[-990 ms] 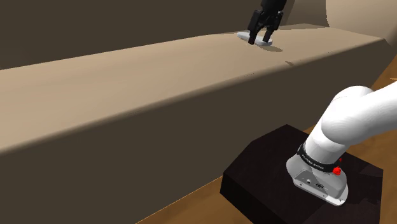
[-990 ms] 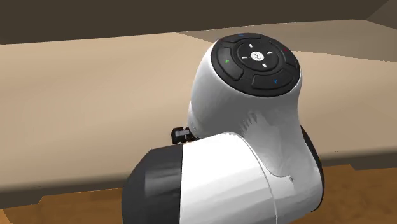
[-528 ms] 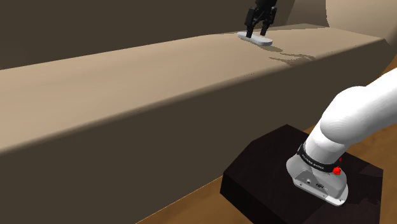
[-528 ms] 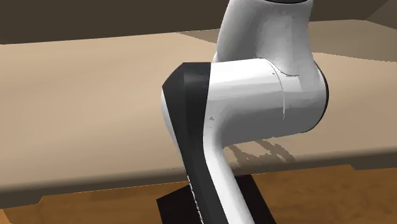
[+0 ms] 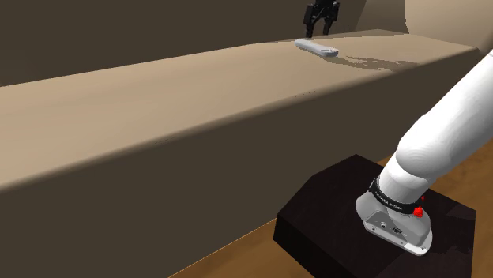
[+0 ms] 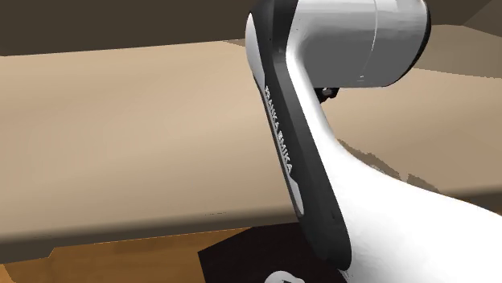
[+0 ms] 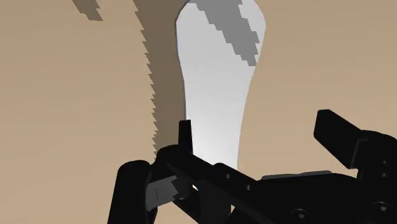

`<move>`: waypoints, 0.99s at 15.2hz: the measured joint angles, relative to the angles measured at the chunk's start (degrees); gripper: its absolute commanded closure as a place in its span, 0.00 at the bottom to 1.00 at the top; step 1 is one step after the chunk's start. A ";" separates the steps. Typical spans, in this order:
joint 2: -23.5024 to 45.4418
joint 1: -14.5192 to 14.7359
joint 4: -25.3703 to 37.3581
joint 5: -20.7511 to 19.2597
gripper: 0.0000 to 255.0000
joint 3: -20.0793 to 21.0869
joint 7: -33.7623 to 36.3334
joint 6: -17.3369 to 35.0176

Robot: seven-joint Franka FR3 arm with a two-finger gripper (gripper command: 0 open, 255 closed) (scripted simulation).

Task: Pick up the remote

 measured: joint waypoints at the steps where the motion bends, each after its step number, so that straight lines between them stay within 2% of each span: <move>1: 2.30 -0.25 2.28 0.15 0.00 -0.56 -0.71 -0.39; 4: 5.09 -0.76 4.32 0.27 0.00 -1.39 -1.85 -0.26; 10: 4.74 -0.91 -0.55 0.04 0.00 -1.54 -1.94 4.20; 11: 4.69 -0.90 -0.89 0.03 1.00 -1.53 -1.92 4.50; 15: 4.56 -0.90 -1.19 0.01 1.00 -1.51 -1.87 4.80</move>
